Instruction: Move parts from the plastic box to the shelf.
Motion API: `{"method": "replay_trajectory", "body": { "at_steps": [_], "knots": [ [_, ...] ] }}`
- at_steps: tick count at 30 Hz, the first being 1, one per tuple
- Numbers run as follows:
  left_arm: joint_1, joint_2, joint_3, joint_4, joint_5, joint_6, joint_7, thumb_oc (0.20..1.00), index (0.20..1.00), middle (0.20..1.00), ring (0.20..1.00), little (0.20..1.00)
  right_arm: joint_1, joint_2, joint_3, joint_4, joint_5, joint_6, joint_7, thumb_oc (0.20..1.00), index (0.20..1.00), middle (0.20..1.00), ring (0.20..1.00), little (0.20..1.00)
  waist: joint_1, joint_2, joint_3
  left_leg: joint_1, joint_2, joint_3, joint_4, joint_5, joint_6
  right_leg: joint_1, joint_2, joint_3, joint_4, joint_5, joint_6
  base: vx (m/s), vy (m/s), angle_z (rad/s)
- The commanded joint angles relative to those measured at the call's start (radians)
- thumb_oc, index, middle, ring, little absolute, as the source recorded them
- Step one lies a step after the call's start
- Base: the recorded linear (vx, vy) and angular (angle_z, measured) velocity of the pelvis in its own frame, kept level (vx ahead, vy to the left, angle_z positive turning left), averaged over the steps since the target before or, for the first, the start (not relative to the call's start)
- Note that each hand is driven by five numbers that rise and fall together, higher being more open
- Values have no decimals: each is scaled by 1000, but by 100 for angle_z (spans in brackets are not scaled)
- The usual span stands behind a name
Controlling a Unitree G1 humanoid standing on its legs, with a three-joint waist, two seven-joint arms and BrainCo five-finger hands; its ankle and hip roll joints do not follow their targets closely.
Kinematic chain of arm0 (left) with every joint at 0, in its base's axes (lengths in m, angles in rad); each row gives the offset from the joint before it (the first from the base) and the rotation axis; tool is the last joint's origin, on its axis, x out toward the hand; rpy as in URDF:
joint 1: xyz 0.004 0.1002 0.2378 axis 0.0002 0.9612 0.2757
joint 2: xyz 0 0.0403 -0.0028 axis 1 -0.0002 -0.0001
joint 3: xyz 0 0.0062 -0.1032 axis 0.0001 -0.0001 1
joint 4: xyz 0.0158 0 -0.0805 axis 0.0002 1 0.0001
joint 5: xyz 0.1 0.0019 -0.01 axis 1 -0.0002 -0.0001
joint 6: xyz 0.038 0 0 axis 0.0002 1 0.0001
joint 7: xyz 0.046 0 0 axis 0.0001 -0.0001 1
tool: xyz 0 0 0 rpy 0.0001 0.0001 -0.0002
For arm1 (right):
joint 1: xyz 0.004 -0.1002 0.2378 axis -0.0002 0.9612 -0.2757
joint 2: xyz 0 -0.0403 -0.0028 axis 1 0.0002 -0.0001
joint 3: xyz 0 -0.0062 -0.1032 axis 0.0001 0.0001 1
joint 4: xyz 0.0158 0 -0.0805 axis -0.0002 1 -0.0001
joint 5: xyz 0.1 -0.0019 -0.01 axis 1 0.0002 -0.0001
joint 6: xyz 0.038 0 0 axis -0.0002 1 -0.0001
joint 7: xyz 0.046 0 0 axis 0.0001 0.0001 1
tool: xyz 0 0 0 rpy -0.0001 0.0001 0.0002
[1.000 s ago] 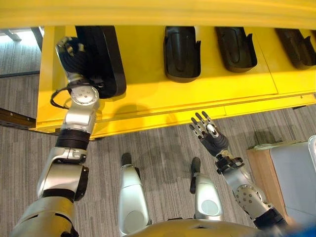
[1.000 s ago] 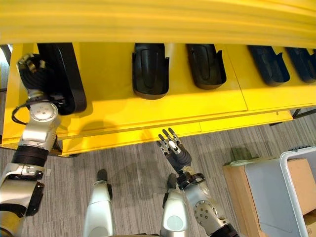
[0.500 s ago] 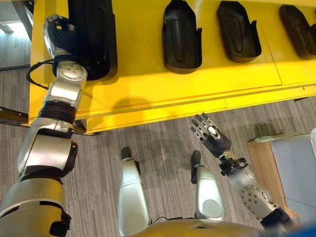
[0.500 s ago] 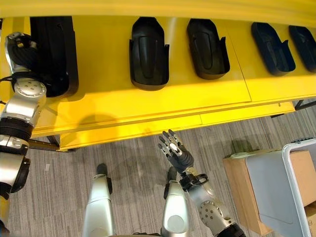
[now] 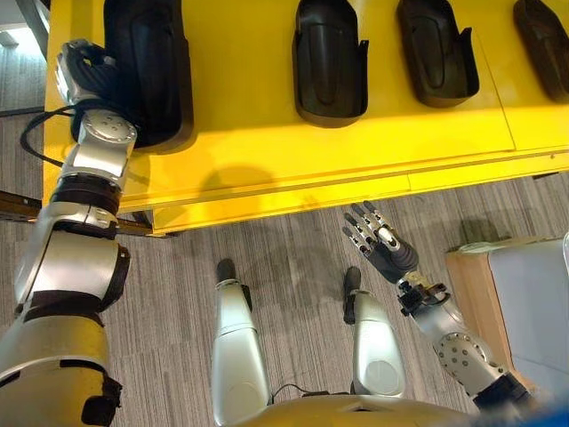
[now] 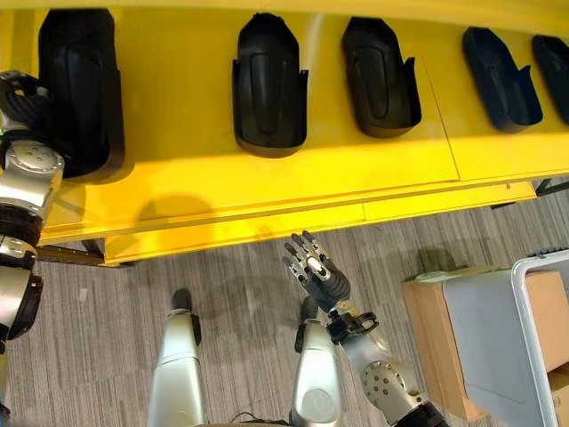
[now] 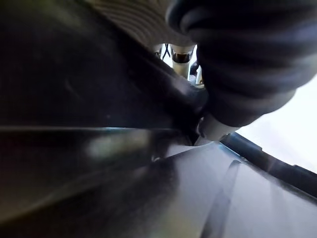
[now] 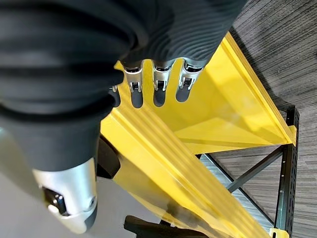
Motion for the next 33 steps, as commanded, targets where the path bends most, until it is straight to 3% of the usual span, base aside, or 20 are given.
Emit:
{"method": "replay_trajectory", "body": {
  "at_steps": [1, 9, 25, 26, 27, 28, 33],
  "knots": [
    [-67, 78, 23, -5, 39, -39, 16, 200, 200, 200, 200, 200, 18, -23, -42, -49, 28, -17, 40, 1000, 1000, 1000, 1000, 1000, 11, 9, -54, 33, 24, 33, -106, 87, -1, -49, -50, 58, 91, -23, -12, 0, 0, 0],
    [-33, 83, 54, -32, 54, -32, 27, 200, 200, 200, 200, 200, 26, -32, -44, -56, 31, -15, 52, 1000, 1000, 1000, 1000, 1000, 11, 5, -58, 26, 29, 35, -108, 87, -5, -59, -46, 63, 90, -21, -12, 1, 1, 0],
    [-111, 112, 3, 18, 45, -43, 16, 200, 200, 200, 200, 200, 33, -55, -53, -49, 38, -5, 60, 1000, 1000, 1000, 1000, 1000, 0, 7, -56, 27, 33, 48, -102, 83, -2, -72, -46, 85, 90, -15, -8, 3, 2, -2],
    [-119, 112, 2, 18, 38, -44, 22, 379, 379, 379, 379, 379, 33, -57, -50, -49, 38, -3, 61, 1000, 1000, 1000, 1000, 1000, 0, 8, -55, 26, 33, 48, -100, 83, -1, -74, -46, 86, 92, -15, -7, 8, 9, -5],
    [-125, 108, 7, 27, 15, -49, 21, 944, 944, 944, 944, 944, 32, -58, -51, -46, 39, -3, 60, 1000, 1000, 1000, 1000, 1000, -2, 9, -55, 24, 32, 48, -97, 81, 1, -75, -45, 90, 94, -15, -7, 13, 7, -4],
    [-128, 104, 15, 27, -3, -52, 27, 1000, 1000, 1000, 1000, 1000, 35, -57, -52, -47, 40, -4, 60, 1000, 1000, 1000, 1000, 1000, -2, 9, -55, 22, 32, 48, -92, 79, 1, -77, -46, 92, 98, -16, -7, 11, 5, -4],
    [-126, 81, 58, 13, -105, -76, 38, 1000, 1000, 1000, 1000, 1000, 47, -55, -57, -42, 37, -5, 51, 1000, 1000, 1000, 1000, 1000, -2, 11, -59, 23, 33, 49, -85, 73, 1, -77, -48, 92, 108, -24, -8, 0, 0, 0]
  ]
}}
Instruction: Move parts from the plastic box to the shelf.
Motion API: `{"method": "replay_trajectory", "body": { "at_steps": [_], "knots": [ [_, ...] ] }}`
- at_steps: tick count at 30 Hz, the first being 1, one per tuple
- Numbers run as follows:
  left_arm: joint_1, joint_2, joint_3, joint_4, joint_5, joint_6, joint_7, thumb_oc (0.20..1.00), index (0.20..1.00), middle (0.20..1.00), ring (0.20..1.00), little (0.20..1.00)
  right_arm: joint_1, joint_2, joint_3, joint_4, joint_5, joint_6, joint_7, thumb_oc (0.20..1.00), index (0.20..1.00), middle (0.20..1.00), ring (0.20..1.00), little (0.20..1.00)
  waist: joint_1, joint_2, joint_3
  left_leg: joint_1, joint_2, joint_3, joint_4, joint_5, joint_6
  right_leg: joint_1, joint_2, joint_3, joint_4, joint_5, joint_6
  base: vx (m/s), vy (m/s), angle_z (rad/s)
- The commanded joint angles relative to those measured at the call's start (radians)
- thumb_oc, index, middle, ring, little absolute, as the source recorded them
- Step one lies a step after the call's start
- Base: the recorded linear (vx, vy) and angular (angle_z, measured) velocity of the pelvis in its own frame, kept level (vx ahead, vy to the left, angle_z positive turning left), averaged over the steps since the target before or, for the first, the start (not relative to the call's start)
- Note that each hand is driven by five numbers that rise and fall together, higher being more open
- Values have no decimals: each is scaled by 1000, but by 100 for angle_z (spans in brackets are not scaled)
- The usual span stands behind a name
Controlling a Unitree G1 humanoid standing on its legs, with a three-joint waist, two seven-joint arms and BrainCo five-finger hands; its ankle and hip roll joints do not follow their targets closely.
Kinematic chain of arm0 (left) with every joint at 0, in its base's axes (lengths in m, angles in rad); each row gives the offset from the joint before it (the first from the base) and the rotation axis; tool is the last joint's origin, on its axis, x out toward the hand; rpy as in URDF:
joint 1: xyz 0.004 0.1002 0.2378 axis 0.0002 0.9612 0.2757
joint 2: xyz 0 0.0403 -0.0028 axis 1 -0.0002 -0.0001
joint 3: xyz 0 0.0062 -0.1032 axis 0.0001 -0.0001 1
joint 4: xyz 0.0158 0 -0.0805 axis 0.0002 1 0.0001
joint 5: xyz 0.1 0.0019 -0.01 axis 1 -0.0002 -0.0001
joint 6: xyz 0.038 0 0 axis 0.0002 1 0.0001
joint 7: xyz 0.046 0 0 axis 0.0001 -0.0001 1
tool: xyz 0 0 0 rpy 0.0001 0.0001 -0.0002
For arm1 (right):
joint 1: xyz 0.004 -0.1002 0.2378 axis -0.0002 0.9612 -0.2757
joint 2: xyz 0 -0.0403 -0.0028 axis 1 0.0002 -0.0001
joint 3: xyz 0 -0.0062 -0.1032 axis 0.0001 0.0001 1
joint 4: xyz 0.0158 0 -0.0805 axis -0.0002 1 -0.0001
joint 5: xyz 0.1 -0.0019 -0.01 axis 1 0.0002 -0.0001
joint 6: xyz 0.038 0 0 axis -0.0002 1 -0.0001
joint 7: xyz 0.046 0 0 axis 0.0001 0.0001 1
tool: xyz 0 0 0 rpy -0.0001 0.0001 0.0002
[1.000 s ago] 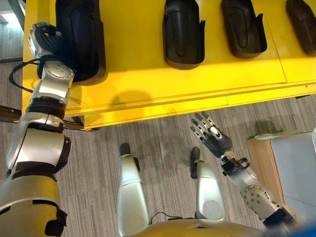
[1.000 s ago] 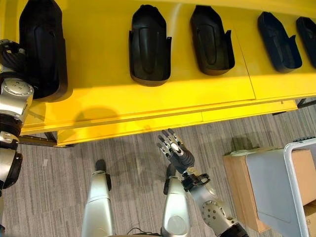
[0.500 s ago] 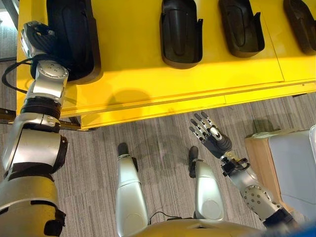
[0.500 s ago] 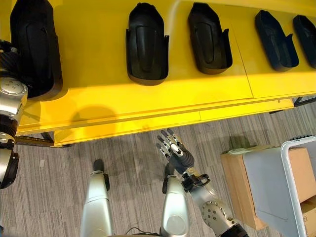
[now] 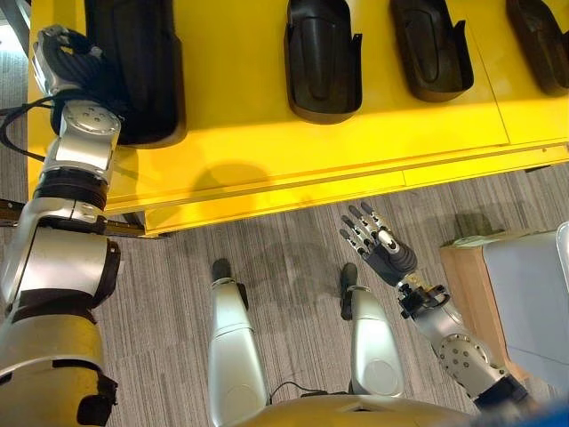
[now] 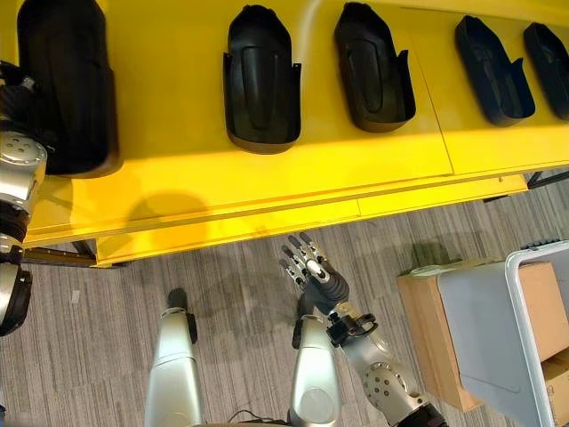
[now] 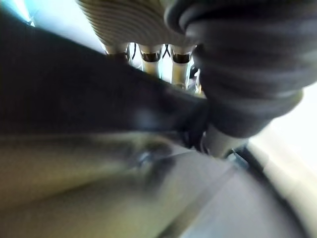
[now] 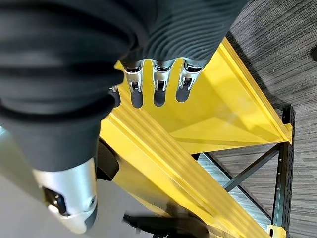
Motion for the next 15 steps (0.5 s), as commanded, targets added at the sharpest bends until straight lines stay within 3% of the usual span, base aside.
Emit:
{"method": "replay_trajectory", "body": {
  "at_steps": [1, 15],
  "knots": [
    [-75, 55, 21, 5, -71, -72, 37, 1000, 1000, 1000, 1000, 1000, 41, -53, -55, -40, 31, -23, 15, 1000, 1000, 1000, 1000, 1000, 3, 28, -60, 27, 18, 30, -107, 91, -4, -54, -52, 65, 94, -14, -3, 0, 0, 0],
    [-84, 82, 45, -28, -175, -107, 36, 1000, 1000, 1000, 1000, 1000, 43, -57, -60, -42, 36, -24, 3, 1000, 1000, 1000, 1000, 1000, 9, 37, -67, 35, 20, 25, -108, 90, -8, -49, -49, 68, 112, -27, -7, 2, -2, -1]
  ]
}}
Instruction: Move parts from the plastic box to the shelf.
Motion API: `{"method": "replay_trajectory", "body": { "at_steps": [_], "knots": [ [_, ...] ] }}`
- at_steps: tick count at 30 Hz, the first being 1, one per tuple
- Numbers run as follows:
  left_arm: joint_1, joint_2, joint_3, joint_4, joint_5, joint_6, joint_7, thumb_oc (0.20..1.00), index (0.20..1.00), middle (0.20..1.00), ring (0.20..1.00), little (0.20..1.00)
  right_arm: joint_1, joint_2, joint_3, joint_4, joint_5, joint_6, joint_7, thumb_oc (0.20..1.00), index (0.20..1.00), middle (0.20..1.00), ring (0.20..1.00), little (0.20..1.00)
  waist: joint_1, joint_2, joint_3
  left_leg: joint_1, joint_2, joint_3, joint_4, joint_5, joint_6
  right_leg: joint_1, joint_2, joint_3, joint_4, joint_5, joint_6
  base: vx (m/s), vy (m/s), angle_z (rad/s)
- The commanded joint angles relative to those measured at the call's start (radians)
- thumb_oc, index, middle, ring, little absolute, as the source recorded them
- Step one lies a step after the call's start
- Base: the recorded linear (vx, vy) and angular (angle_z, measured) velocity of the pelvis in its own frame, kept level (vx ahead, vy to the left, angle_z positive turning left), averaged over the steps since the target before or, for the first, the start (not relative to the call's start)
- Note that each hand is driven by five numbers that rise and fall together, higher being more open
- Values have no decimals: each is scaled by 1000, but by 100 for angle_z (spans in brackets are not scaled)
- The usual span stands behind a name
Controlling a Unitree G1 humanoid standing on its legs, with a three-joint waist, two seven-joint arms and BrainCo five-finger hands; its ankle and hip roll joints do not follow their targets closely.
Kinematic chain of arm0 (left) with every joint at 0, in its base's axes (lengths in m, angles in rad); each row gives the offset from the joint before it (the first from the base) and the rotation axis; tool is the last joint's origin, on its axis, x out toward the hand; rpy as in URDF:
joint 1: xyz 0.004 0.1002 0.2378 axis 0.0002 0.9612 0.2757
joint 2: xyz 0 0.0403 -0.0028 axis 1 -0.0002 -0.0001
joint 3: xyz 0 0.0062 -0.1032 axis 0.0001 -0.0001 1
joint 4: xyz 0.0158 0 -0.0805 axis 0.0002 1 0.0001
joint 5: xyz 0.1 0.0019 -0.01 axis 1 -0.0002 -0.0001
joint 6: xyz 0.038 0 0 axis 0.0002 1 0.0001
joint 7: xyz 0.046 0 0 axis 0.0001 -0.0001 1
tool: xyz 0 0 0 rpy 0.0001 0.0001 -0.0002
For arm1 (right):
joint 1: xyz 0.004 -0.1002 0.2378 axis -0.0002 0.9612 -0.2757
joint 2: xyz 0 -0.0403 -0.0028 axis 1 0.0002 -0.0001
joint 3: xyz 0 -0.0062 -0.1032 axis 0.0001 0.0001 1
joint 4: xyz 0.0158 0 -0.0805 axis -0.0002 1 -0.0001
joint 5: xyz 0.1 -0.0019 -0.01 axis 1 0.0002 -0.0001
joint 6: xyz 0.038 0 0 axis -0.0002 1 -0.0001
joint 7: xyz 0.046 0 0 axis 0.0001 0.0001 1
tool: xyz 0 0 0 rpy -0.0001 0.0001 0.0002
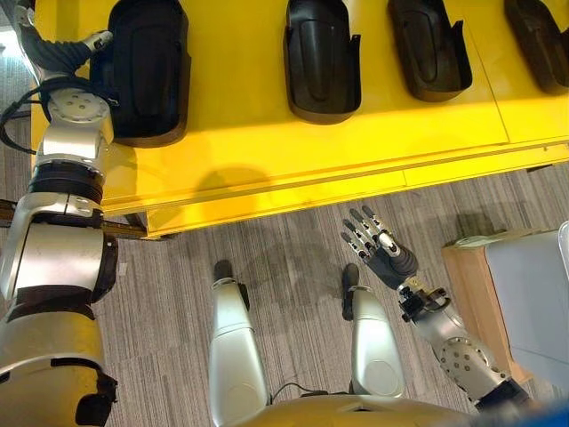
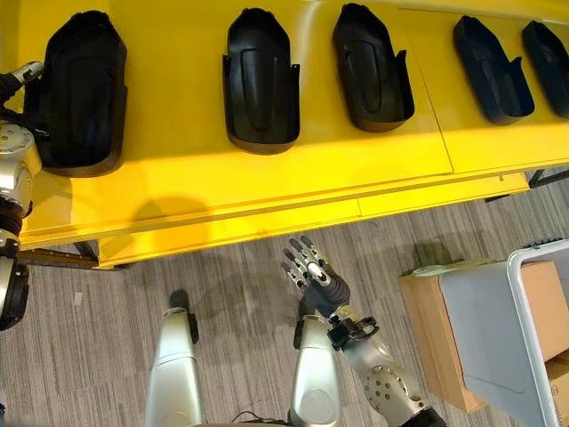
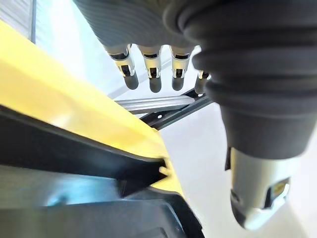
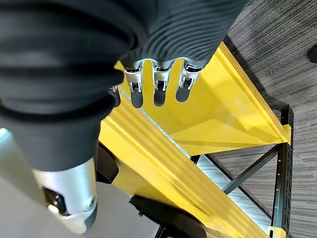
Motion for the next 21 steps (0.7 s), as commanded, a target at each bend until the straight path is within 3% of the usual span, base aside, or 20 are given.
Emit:
{"method": "replay_trajectory", "body": {
  "at_steps": [1, 8, 11, 12, 16, 21],
  "knots": [
    [-82, 88, -8, -39, -4, -77, 15, 1000, 1000, 1000, 1000, 1000, 21, -61, -61, -43, 33, -22, 10, 1000, 1000, 1000, 1000, 1000, 3, 34, -68, 33, 20, 12, -121, 100, -14, -37, -46, 48, 99, -26, -8, 0, 0, 0],
    [-77, 135, -59, -154, 53, -99, -7, 1000, 1000, 1000, 1000, 1000, 14, -65, -78, -38, 19, -25, 21, 1000, 1000, 1000, 1000, 1000, 7, 42, -67, 52, 18, 11, -129, 101, -15, -18, -46, 47, 99, -31, -9, 0, 0, 0],
    [-14, 182, -62, -305, 124, -111, -21, 1000, 1000, 1000, 1000, 1000, 12, -61, -92, -36, 9, -22, 31, 1000, 1000, 1000, 1000, 1000, 14, 46, -67, 61, 18, 10, -134, 103, -16, -10, -45, 46, 97, -32, -9, 0, 0, 0],
    [59, 226, -52, -433, 209, -117, -38, 1000, 1000, 1000, 1000, 1000, 14, -55, -108, -36, 6, -26, 38, 1000, 1000, 1000, 1000, 1000, 19, 49, -65, 65, 17, 10, -138, 104, -16, -4, -45, 45, 96, -35, -10, 0, 0, 0],
    [242, 280, 47, -610, 292, -137, -71, 1000, 1000, 1000, 1000, 1000, 16, -44, -132, -35, -2, -30, 44, 1000, 1000, 1000, 1000, 1000, 32, 52, -59, 69, 17, 7, -137, 103, -17, -1, -46, 46, 102, -42, -13, 0, 0, 0],
    [676, 313, 329, -932, 502, -178, -105, 1000, 1000, 1000, 1000, 1000, 35, -46, -172, -52, -16, -36, 64, 1000, 1000, 1000, 1000, 1000, 61, 53, -52, 87, 18, 7, -135, 95, -20, 17, -46, 47, 107, -56, -20, 10, -1, 3]
  ]
}}
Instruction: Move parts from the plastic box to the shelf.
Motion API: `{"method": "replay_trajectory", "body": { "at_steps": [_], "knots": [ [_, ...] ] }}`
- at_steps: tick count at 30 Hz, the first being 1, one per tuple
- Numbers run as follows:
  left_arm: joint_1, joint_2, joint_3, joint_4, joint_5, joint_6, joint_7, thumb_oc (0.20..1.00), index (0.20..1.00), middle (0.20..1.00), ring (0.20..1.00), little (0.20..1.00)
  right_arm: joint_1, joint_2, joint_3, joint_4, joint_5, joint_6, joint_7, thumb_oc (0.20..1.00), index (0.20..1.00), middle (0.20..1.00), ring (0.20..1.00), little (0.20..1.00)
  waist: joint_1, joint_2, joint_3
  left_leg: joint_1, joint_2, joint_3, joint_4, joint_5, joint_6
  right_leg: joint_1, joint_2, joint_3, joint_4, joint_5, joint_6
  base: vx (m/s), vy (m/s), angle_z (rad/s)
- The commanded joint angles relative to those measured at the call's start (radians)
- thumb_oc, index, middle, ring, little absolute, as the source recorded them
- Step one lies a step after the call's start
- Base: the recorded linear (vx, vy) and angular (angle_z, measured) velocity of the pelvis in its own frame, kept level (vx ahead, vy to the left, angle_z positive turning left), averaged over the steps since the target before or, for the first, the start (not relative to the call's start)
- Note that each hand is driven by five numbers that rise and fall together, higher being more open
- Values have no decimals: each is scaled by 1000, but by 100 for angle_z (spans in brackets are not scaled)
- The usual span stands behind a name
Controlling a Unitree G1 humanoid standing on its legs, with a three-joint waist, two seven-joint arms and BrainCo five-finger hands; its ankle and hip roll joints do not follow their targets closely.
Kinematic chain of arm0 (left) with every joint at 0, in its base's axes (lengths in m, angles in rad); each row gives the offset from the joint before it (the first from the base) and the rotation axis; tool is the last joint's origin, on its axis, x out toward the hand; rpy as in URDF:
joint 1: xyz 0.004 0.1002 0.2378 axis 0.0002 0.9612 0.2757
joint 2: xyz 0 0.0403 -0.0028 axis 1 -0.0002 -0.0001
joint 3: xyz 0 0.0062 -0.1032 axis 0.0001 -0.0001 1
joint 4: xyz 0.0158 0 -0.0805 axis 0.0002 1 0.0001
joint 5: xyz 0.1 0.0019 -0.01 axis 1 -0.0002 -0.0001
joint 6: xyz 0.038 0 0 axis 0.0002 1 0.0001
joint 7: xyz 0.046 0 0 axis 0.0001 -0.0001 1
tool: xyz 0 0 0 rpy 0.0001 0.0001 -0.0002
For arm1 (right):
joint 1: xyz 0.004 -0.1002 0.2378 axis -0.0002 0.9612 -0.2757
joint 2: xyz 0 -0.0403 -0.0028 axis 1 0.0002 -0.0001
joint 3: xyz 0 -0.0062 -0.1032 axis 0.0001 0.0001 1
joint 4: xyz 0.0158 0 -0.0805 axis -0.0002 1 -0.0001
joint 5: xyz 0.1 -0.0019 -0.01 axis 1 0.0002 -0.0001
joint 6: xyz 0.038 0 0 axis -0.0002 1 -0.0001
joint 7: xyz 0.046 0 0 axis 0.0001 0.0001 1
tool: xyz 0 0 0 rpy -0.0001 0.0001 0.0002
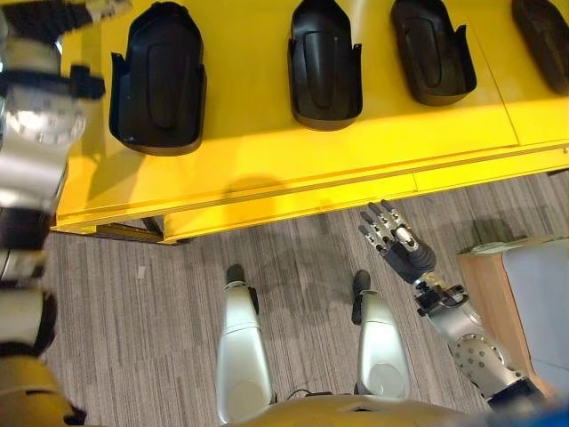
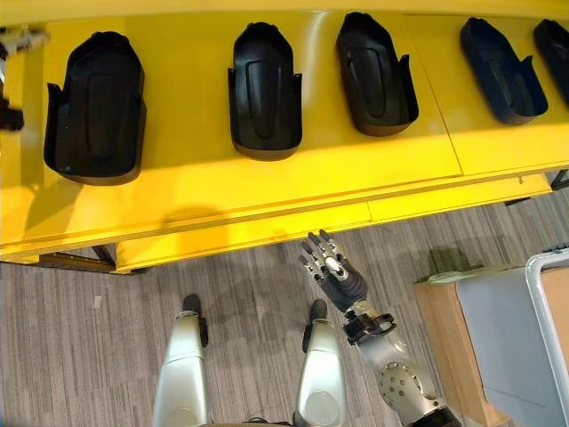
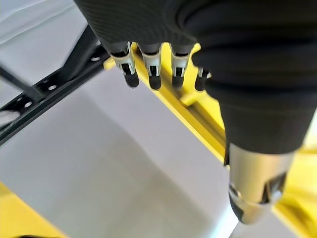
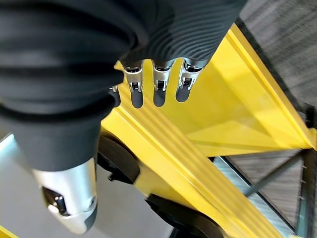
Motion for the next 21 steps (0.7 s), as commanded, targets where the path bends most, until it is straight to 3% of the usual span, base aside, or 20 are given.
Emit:
{"method": "replay_trajectory", "body": {
  "at_steps": [1, 2, 4, 6, 10, 18, 21],
  "knots": [
    [125, 37, 114, -70, 115, -50, -19, 1000, 1000, 1000, 1000, 1000, 5, -11, -30, -54, -13, -34, 49, 1000, 1000, 1000, 1000, 1000, 8, 4, -50, 45, 32, 7, -111, 93, -16, -5, -35, 42, 79, -27, -24, 32, -7, 4],
    [229, 58, 183, -171, 217, -60, -19, 1000, 1000, 1000, 1000, 1000, 15, -10, -47, -65, -16, -37, 58, 1000, 1000, 1000, 1000, 1000, 23, 5, -48, 51, 33, 5, -113, 89, -17, 3, -35, 39, 80, -33, -24, 30, -7, 5],
    [304, 60, 232, -211, 261, -62, -26, 1000, 1000, 1000, 1000, 1000, 13, -17, -43, -68, -17, -39, 59, 1000, 1000, 1000, 1000, 1000, 21, 6, -47, 55, 34, 6, -115, 89, -17, 7, -36, 38, 80, -35, -24, 27, -13, 5],
    [488, 81, 345, -377, 380, -79, -67, 1000, 1000, 1000, 1000, 1000, 23, -27, -69, -84, -27, -54, 57, 1000, 1000, 1000, 1000, 1000, 40, 8, -36, 64, 34, 4, -125, 87, -16, 22, -39, 32, 77, -39, -25, 15, -15, 2],
    [648, 69, 435, -454, 398, -107, -95, 1000, 1000, 1000, 1000, 1000, 23, -36, -77, -105, -31, -67, 55, 1000, 1000, 1000, 1000, 1000, 43, 7, -24, 72, 30, 5, -129, 90, -15, 31, -43, 28, 77, -40, -25, 7, -13, 8],
    [843, 22, 428, -501, 414, -119, -156, 1000, 1000, 1000, 1000, 1000, 38, -46, -103, -125, -39, -100, 50, 1000, 1000, 1000, 1000, 1000, 57, 9, 13, 84, 24, 4, -132, 93, -4, 46, -51, 21, 82, -42, -26, -1, -1, 1],
    [867, 15, 373, -466, 441, -110, -176, 1000, 1000, 1000, 1000, 1000, 40, -52, -107, -126, -36, -105, 48, 1000, 1000, 1000, 1000, 1000, 57, 7, 25, 86, 24, 6, -132, 93, -2, 51, -51, 20, 80, -39, -26, -3, 1, 1]
  ]
}}
